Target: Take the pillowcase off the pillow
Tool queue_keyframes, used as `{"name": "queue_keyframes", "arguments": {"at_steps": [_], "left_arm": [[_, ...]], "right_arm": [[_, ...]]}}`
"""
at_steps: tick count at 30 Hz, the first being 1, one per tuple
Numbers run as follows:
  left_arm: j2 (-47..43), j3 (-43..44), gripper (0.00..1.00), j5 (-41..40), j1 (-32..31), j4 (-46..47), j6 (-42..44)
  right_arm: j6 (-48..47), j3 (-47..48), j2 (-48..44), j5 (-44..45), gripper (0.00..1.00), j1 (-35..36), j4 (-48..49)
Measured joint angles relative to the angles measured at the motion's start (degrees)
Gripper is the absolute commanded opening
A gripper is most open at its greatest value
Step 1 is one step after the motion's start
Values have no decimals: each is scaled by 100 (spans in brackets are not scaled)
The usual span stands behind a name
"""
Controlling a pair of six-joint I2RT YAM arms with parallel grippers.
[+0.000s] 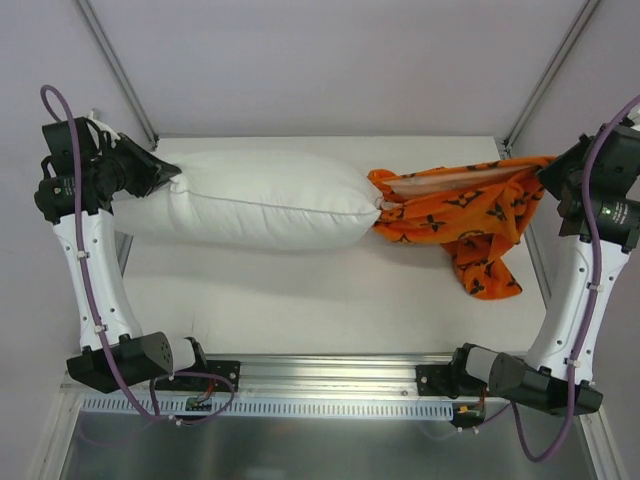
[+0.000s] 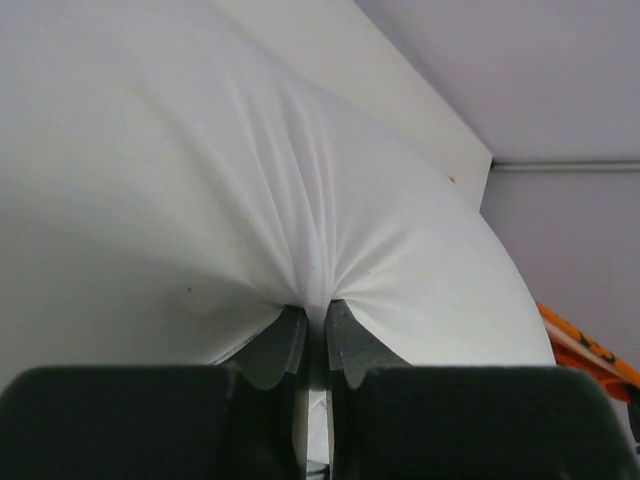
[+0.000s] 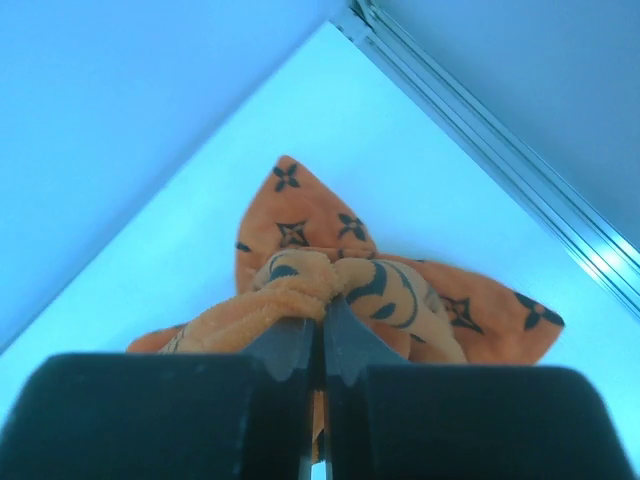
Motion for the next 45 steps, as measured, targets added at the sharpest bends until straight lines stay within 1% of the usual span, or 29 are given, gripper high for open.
{"name": "queue_keyframes", "arguments": {"at_steps": [3,5,8,10,11,13,14,15,16,17,19,20,22,26,31,35,36,38,41,42,43,44,45], "left_arm": [[70,216,0,0,76,190,-184],[24,133,0,11,87,339,-291],[-140,-472,0,17,92,682,-358],[-203,-938,0,4,94,756,-363],[-216,-1189,0,-13,94,837,-363],[-232,-1609,0,-35,144,951,-372],[-249,-1746,0,-39,173,1010,-372],[-262,-1888,0,-50,175,1040,-372],[-273,-2013,0,-48,168,1058,-372],[-278,-2116,0,-39,162,1060,-376],[-280,-2227,0,52,142,1056,-409],[-291,-2243,0,111,122,1102,-433],[-334,-2251,0,136,96,1189,-457],[-426,-2341,0,127,81,1305,-476],[-584,-2667,0,83,-44,1429,-496],[-743,-3058,0,-81,-291,1617,-568],[-782,-3209,0,-164,-398,1711,-619],[-844,-3585,0,-374,-682,1989,-710],[-835,-4214,0,-509,-1080,2562,-903],[-802,-4371,10,-516,-1165,2715,-957],[-763,-4474,19,-518,-1228,2852,-986],[-682,-4548,30,-522,-1274,2994,-1012],[-553,-4570,59,-522,-1303,3145,-1043]], "right_arm": [[15,85,11,-140,1,0,118],[4,-256,-7,-184,1,155,273],[-59,-1220,26,-203,1,638,544],[-122,-2022,160,-208,8,966,651],[-173,-2382,273,-240,28,1097,682],[-236,-2865,664,-319,54,1250,575],[-282,-2986,835,-337,76,1274,542],[-293,-3099,999,-352,84,1294,527],[-345,-3202,1097,-367,90,1311,527],[-391,-3274,1123,-374,99,1333,520],[-442,-3296,1036,-369,100,1397,511],[-468,-3281,960,-356,97,1445,525],[-509,-3213,839,-352,96,1556,522],[-531,-3128,887,-310,96,1976,579],[-494,-3193,1550,-326,96,2507,706],[-459,-3174,1926,-326,97,2592,756],[-459,-3115,2031,-313,98,2592,761],[-472,-2769,2391,-229,98,2586,684],[-494,-1878,3185,-81,97,2546,675],[-498,-1508,3501,-42,97,2518,667],[-496,-1266,3703,-26,98,2494,669],[-494,-1043,3882,-17,99,2463,649],[-490,-861,3998,-11,100,2433,629]]}}
